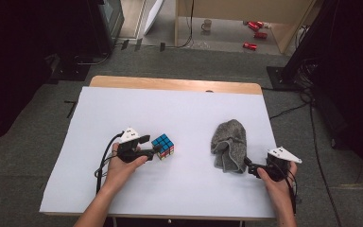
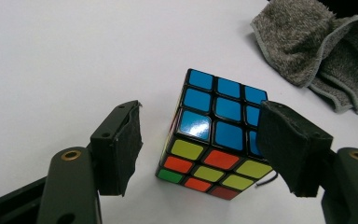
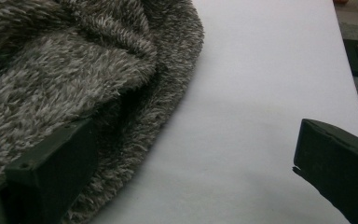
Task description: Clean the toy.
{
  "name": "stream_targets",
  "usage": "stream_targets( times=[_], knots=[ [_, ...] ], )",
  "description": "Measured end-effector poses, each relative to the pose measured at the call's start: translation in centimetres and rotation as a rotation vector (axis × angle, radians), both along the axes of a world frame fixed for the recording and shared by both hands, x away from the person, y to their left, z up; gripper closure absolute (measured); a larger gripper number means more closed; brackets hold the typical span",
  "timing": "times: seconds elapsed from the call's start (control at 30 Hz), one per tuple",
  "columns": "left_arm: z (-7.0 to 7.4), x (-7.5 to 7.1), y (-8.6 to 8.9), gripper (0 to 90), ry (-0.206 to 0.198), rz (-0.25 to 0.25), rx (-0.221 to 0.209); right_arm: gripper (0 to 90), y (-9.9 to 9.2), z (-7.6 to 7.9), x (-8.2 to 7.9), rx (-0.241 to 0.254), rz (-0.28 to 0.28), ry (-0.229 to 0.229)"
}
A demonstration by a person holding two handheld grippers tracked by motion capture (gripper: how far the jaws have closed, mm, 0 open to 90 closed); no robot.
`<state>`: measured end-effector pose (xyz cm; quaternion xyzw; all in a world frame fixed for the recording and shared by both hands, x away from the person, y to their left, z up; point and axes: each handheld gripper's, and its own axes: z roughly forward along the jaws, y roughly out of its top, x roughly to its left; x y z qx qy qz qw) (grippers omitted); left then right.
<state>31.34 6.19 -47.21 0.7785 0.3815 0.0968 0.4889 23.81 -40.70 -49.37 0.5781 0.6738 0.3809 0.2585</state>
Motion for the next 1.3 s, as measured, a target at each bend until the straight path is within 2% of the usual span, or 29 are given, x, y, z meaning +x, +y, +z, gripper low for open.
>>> stream_targets(
  times=[0.13,0.3,0.37,0.67,0.8,0.97,1.1,1.3],
  knots=[
    [0.2,-0.2,0.1,30.5,-0.021,0.000,0.023,0.0,0.0,0.0,0.0,0.001,0.001,-0.002],
    [1.1,-0.7,1.3,26.6,-0.047,-0.009,-0.030,0.0,-0.1,0.1,-0.1,0.002,0.004,-0.003],
    [1.3,-1.0,1.7,24.1,-0.057,-0.014,-0.021,0.0,-0.1,0.1,-0.1,0.004,0.006,0.000],
    [0.9,-2.0,4.2,20.0,-0.050,-0.007,-0.024,0.0,-0.8,0.0,-0.7,0.002,0.010,0.012],
    [0.6,-2.6,5.6,19.4,-0.047,0.003,-0.011,0.0,-1.1,-0.1,-1.0,0.006,0.009,0.017],
    [0.2,-3.3,7.5,18.9,-0.042,0.037,0.009,0.0,-0.9,-0.2,-1.2,-0.013,0.015,0.024],
    [-0.3,-4.0,9.3,18.2,-0.041,0.069,0.039,0.0,-1.0,-0.3,-1.5,-0.026,0.021,0.030],
    [-1.1,-4.7,11.6,14.9,-0.018,0.125,0.086,0.0,-0.9,-0.5,-1.9,-0.063,0.037,0.055]
  ],
)
